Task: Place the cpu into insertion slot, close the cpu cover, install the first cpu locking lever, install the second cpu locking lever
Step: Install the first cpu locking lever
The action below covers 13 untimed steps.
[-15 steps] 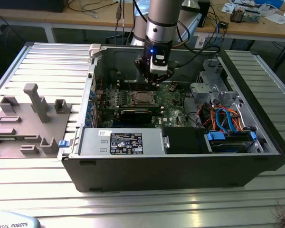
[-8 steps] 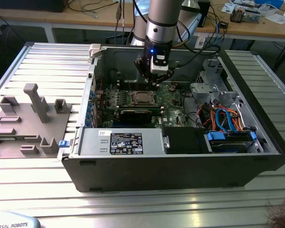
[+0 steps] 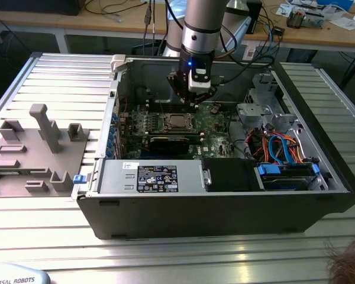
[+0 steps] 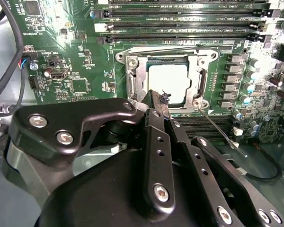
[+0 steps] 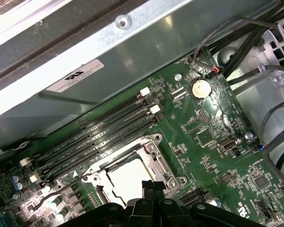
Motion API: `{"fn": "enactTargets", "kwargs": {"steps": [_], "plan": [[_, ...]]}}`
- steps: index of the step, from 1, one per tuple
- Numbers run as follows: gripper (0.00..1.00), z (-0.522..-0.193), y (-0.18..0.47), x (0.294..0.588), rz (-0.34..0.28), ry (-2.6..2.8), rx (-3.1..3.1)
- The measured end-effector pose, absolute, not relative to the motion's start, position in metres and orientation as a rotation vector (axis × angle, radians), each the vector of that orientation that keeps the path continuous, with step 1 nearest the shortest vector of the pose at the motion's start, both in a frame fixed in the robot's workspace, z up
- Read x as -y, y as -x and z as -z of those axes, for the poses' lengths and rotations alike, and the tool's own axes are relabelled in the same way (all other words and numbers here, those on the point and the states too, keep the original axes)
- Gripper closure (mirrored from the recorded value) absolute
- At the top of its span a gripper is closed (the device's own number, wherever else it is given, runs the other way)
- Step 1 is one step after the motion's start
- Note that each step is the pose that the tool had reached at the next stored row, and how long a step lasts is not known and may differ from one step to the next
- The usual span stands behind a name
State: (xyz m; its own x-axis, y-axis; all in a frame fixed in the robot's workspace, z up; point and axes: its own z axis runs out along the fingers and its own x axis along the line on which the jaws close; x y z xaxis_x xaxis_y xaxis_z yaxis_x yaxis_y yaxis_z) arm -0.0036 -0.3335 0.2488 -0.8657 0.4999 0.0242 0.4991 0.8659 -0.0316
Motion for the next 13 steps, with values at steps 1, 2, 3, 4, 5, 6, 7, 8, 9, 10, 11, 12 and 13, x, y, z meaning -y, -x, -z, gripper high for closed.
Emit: {"fn": "enactTargets", "kwargs": {"steps": [1,2,3,4,5,6,7,8,9,10,11,12,13], "plan": [[0.89,-0.2488,0.0036,0.3335,-0.038,0.802,3.005],[0.89,-0.2488,0.0036,0.3335,-0.038,0.800,3.005],[0.89,-0.2488,0.0036,0.3335,-0.038,0.796,3.006],[0.89,-0.2488,0.0036,0.3335,-0.038,0.793,3.007],[0.89,-0.2488,0.0036,0.3335,-0.038,0.791,3.008],[0.89,-0.2488,0.0036,0.3335,-0.038,0.789,3.008],[0.89,-0.2488,0.0036,0.3335,-0.038,0.787,3.009],[0.89,-0.2488,0.0036,0.3335,-0.038,0.784,3.009],[0.89,-0.2488,0.0036,0.3335,-0.038,0.782,3.010],[0.89,-0.2488,0.0036,0.3335,-0.038,0.780,3.010],[0.89,-0.2488,0.0036,0.3335,-0.038,0.778,3.011],[0.89,-0.2488,0.0036,0.3335,-0.038,0.777,3.011],[0.89,-0.2488,0.0036,0.3335,-0.038,0.774,3.012]]}}
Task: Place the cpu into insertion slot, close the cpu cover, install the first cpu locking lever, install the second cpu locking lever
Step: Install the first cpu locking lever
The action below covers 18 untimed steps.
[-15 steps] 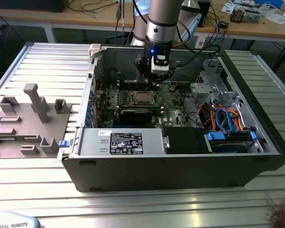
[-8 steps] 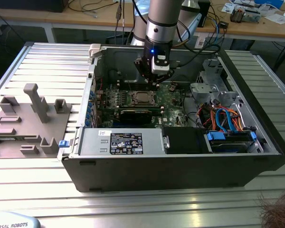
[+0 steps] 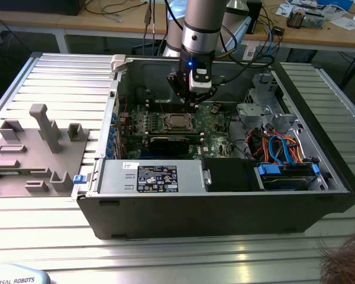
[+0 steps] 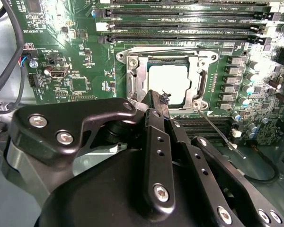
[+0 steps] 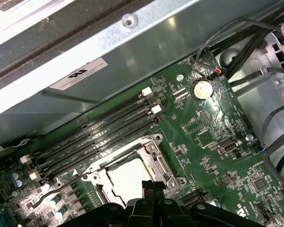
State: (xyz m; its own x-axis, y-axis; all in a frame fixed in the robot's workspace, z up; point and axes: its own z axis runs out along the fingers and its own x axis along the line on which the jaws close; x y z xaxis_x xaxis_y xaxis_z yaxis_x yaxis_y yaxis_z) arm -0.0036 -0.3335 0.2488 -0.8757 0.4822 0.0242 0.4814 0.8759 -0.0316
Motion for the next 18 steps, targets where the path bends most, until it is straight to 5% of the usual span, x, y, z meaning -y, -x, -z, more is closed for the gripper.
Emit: {"fn": "enactTargets", "kwargs": {"steps": [18], "plan": [[0.89,-0.2488,0.0036,0.3335,-0.039,0.743,3.020]]}}
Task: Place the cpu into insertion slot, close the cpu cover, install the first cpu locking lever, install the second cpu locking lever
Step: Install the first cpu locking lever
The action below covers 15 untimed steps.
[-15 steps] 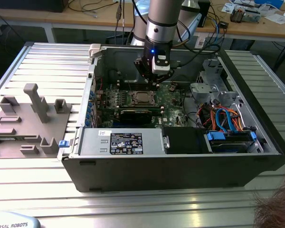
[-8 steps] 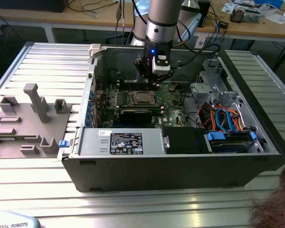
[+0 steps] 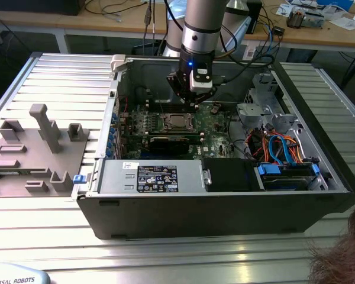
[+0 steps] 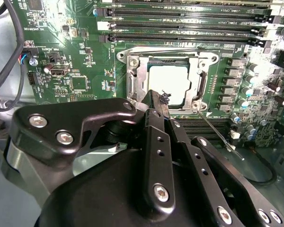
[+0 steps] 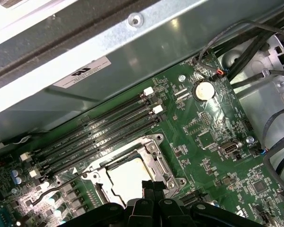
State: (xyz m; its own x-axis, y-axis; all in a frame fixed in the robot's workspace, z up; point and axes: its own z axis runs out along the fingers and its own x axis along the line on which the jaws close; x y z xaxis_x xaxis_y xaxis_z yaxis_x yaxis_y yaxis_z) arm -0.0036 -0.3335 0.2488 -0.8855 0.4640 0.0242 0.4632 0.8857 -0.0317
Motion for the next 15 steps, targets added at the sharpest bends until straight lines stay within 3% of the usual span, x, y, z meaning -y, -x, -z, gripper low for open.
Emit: {"fn": "enactTargets", "kwargs": {"steps": [15], "plan": [[0.89,-0.2488,0.0036,0.3335,-0.039,0.709,3.029]]}}
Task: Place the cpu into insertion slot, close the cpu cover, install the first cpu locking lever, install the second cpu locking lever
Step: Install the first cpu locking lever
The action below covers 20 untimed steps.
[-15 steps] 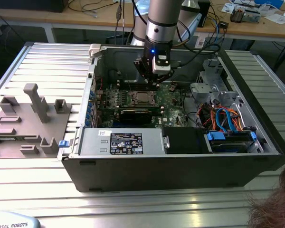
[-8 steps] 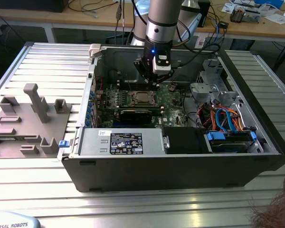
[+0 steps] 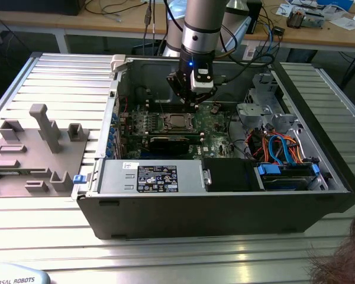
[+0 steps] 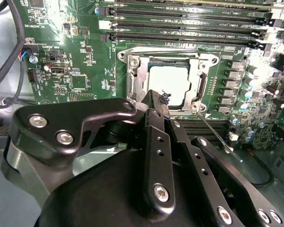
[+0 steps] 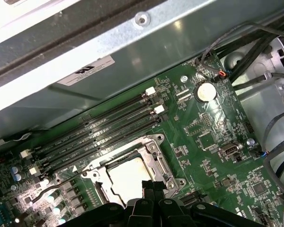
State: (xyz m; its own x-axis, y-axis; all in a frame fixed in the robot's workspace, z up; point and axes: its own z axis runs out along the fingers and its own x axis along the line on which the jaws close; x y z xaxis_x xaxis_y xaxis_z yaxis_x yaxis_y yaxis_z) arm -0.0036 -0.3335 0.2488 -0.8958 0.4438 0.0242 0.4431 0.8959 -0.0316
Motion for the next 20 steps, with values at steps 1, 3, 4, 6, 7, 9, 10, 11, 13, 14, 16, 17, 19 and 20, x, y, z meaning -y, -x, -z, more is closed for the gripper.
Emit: {"fn": "enactTargets", "kwargs": {"steps": [1,3,4,6,7,9,10,11,13,14,16,17,19,20], "plan": [[0.89,-0.2488,0.0036,0.3335,-0.039,0.704,3.030],[0.89,-0.2488,0.0036,0.3335,-0.039,0.700,3.031],[0.89,-0.2488,0.0036,0.3335,-0.040,0.696,3.032],[0.89,-0.2488,0.0036,0.3335,-0.040,0.692,3.033],[0.89,-0.2488,0.0036,0.3335,-0.040,0.688,3.034],[0.89,-0.2488,0.0036,0.3335,-0.040,0.682,3.035],[0.89,-0.2488,0.0036,0.3335,-0.040,0.680,3.036],[0.89,-0.2488,0.0036,0.3335,-0.040,0.677,3.036],[0.89,-0.2488,0.0036,0.3335,-0.040,0.672,3.037],[0.89,-0.2488,0.0036,0.3335,-0.040,0.668,3.038],[0.89,-0.2488,0.0036,0.3335,-0.040,0.663,3.039],[0.89,-0.2488,0.0036,0.3335,-0.040,0.660,3.040],[0.89,-0.2488,0.0036,0.3335,-0.040,0.654,3.041],[0.89,-0.2488,0.0036,0.3335,-0.040,0.652,3.042]]}}
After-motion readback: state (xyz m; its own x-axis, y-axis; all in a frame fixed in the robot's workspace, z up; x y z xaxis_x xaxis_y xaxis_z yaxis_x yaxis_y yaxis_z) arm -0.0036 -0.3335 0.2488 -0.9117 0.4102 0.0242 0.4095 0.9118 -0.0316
